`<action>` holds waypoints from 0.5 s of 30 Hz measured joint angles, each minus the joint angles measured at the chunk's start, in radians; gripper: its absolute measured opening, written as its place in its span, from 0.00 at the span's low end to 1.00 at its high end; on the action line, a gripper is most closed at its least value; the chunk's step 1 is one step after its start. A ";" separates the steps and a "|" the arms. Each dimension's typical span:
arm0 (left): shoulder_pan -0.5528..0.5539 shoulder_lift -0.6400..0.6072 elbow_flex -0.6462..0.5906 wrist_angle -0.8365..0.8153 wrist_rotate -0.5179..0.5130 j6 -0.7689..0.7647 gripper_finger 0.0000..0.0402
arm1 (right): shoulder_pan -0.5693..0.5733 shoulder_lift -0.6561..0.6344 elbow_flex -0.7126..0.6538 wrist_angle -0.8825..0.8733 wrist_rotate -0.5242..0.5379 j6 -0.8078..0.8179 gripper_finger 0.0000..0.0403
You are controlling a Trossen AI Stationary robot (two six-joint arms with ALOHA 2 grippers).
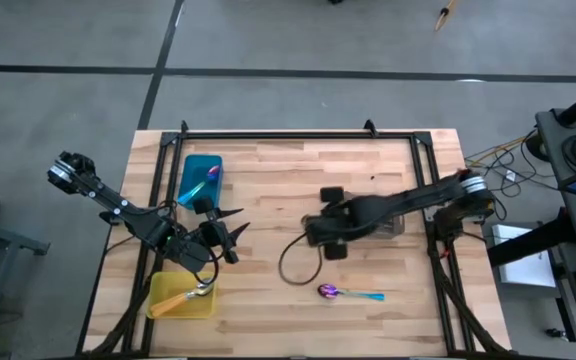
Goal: Sort silverware by color (type)
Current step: Put the gold spoon into the black bin
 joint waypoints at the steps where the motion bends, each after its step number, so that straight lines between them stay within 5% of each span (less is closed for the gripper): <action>1: 0.000 0.000 0.000 -0.001 0.000 0.000 0.43 | -0.009 -0.037 -0.049 0.021 0.000 0.000 0.03; 15: 0.000 0.000 0.000 0.000 0.000 0.000 0.43 | -0.197 -0.546 -0.659 0.356 -0.158 -0.098 0.03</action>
